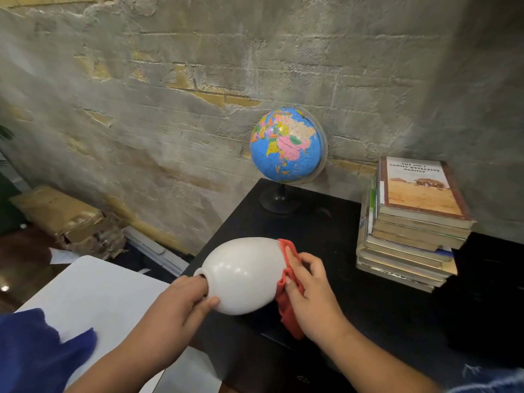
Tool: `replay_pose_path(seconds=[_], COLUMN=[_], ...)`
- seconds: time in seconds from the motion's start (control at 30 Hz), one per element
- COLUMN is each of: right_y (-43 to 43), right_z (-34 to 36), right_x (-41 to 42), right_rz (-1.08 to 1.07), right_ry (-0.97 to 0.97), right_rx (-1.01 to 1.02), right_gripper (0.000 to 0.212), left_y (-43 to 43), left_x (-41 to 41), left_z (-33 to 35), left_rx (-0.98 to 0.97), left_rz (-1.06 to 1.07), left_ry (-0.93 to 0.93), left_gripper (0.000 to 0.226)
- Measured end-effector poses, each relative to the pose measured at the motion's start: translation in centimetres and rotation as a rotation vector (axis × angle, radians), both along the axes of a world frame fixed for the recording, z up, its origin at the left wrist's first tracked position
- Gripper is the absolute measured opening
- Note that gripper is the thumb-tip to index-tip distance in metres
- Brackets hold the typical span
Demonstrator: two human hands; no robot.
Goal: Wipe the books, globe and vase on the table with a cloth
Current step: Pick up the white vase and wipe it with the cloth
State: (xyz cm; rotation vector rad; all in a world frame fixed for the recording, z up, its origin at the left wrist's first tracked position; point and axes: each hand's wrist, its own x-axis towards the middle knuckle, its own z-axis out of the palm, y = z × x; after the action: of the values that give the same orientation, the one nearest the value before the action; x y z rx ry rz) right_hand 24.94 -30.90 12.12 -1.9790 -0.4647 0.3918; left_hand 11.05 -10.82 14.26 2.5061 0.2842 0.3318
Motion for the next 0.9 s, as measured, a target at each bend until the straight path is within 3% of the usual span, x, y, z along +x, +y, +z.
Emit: replay_pose_path(seconds=[0.1,0.17,0.23,0.4,0.6,0.7,0.9], right_y=[-0.2,-0.1,0.0,-1.6,-3.6,-4.1,-4.7], right_z=[-0.3,-0.2,0.1,0.7,1.4,1.2,0.7], right_x=[0.8,0.2,-0.3,0.8,1.8,1.7,1.9], right_rz=[0.012,0.06,0.079,0.009,-0.107,-0.143,-0.189], right_ry=[0.06,0.122,0.163,0.095,0.128,0.142,0.172], right_rx=[-0.225,-0.282,-0.251,-0.245,-0.141,-0.156,-0.096], right_gripper=[0.061,0.056,0.043,0.044,0.034,0.036,0.038], left_y=[-0.6,-1.2,-1.9,-2.9,-4.6,-5.0,-4.3], left_x=[1.6,3.4,5.7,12.3,17.0,17.9,18.1], left_z=[1.6,3.1,4.7,7.3,8.2,7.6,5.7], left_rx=[0.076,0.148,0.218,0.351,0.418,0.445,0.308], left_rz=[-0.03,-0.055,-0.087,-0.082,-0.092,-0.166,-0.271], left_ry=[-0.038,-0.059,-0.044,0.011,0.017,0.008,-0.127], left_gripper=[0.048,0.044,0.039,0.037,0.018,0.028,0.05])
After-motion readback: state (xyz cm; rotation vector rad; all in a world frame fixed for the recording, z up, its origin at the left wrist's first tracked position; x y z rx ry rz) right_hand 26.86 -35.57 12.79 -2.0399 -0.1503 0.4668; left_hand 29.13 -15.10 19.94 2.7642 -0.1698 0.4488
